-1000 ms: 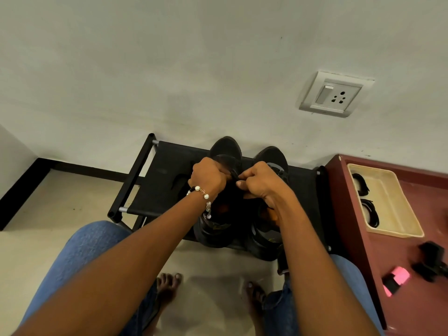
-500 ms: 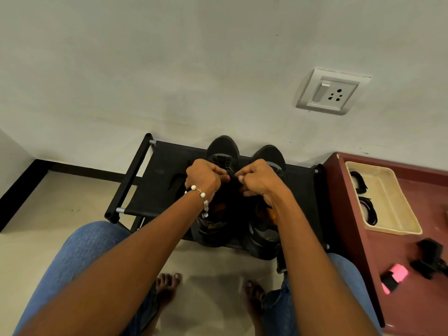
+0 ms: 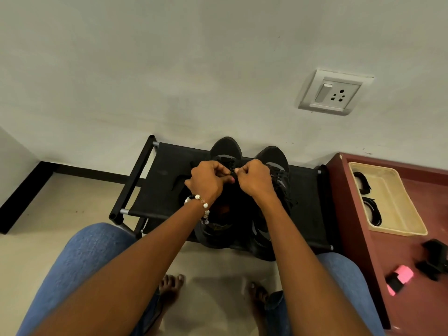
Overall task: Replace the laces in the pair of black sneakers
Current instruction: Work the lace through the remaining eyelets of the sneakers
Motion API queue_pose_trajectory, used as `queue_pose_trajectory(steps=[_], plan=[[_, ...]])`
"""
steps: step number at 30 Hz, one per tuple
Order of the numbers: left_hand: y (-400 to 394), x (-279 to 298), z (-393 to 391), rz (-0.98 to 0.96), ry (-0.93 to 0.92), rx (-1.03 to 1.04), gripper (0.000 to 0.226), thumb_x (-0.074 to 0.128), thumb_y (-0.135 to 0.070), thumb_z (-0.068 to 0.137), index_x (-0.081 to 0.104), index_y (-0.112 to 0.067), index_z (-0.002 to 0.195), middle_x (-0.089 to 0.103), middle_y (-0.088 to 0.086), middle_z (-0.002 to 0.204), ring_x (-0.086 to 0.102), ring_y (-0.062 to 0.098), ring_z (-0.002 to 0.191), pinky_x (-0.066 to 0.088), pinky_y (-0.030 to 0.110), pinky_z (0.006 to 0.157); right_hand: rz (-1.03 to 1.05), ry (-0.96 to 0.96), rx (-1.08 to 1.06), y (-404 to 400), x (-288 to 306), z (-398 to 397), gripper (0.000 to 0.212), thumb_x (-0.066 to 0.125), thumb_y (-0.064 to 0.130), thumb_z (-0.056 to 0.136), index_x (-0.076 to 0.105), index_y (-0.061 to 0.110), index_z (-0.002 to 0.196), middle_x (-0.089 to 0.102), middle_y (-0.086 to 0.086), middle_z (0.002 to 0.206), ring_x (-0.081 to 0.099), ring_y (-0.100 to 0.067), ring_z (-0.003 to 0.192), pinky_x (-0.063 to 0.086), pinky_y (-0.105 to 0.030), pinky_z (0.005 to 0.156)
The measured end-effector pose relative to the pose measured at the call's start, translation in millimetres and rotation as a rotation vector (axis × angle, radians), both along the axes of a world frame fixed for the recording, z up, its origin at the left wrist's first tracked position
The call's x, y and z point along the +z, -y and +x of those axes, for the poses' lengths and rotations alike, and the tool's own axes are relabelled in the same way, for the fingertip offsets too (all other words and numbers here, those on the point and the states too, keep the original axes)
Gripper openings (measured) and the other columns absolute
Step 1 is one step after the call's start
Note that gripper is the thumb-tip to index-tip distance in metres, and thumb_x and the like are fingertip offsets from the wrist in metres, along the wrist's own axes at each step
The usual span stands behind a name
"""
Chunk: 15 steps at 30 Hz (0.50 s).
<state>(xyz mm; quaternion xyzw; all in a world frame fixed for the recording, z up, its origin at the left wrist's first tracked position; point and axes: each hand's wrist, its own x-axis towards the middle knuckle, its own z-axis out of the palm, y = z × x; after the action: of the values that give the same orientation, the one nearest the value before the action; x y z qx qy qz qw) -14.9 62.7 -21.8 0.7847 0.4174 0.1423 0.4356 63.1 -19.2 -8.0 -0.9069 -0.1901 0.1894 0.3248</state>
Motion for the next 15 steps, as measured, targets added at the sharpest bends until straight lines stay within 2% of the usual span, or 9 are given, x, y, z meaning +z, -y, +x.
queue_pose_trajectory(steps=[2,4,7,10,11,13,15], plan=[[-2,3,-1,0.015,0.018,-0.011,0.021,0.083,-0.025,0.072,0.064,-0.029,0.082,0.065,-0.014,0.076,0.063,0.010,0.092,0.038,0.046,0.097,-0.027,0.018,-0.006,1,0,0,0.037,0.054,0.024,0.097,0.044,0.011,0.064,0.057,-0.014,0.079,0.056,-0.030,0.072,0.041,-0.033,0.062],[-4,5,-4,0.049,-0.031,0.000,0.034,0.084,-0.033,0.069,0.063,-0.030,0.096,0.064,-0.010,0.100,0.053,0.018,0.113,0.033,0.045,0.097,-0.005,0.019,-0.037,3,3,2,0.035,0.050,0.022,0.098,0.043,0.010,0.066,0.057,-0.014,0.081,0.056,-0.028,0.074,0.039,-0.032,0.063],[-1,4,-11,0.095,-0.173,0.004,0.061,0.083,-0.040,0.068,0.054,-0.031,0.121,0.047,0.002,0.132,0.032,0.030,0.131,0.027,0.050,0.104,0.091,0.039,-0.083,6,12,0,0.031,0.048,0.014,0.098,0.045,0.004,0.069,0.059,-0.015,0.077,0.061,-0.028,0.071,0.044,-0.034,0.061],[6,-3,-19,0.037,-0.292,0.050,0.078,0.082,-0.036,0.072,0.040,-0.027,0.136,0.036,0.012,0.141,0.028,0.037,0.134,0.027,0.054,0.106,0.201,0.137,-0.135,12,29,-2,0.030,0.045,0.008,0.098,0.051,-0.004,0.071,0.059,-0.014,0.072,0.058,-0.025,0.063,0.046,-0.035,0.055],[7,-5,-21,-0.025,-0.287,0.102,0.078,0.081,-0.033,0.073,0.038,-0.024,0.137,0.035,0.014,0.142,0.029,0.038,0.134,0.028,0.055,0.106,0.250,0.164,-0.183,13,34,-1,0.029,0.044,0.010,0.100,0.056,-0.007,0.080,0.063,-0.015,0.079,0.061,-0.025,0.068,0.050,-0.035,0.060],[8,-6,-22,-0.129,-0.252,0.197,0.076,0.081,-0.030,0.074,0.038,-0.019,0.136,0.034,0.016,0.141,0.032,0.039,0.131,0.031,0.056,0.105,0.439,0.129,-0.326,16,44,4,0.025,0.039,0.017,0.103,0.057,0.000,0.099,0.066,-0.014,0.094,0.067,-0.023,0.081,0.056,-0.035,0.076],[10,-7,-21,-0.103,-0.269,0.227,0.072,0.080,-0.029,0.076,0.040,-0.019,0.135,0.034,0.016,0.140,0.033,0.039,0.131,0.031,0.055,0.104,0.757,-0.005,-0.445,19,55,10,0.020,0.033,0.019,0.104,0.050,0.010,0.100,0.064,-0.012,0.097,0.072,-0.021,0.083,0.058,-0.037,0.081]])
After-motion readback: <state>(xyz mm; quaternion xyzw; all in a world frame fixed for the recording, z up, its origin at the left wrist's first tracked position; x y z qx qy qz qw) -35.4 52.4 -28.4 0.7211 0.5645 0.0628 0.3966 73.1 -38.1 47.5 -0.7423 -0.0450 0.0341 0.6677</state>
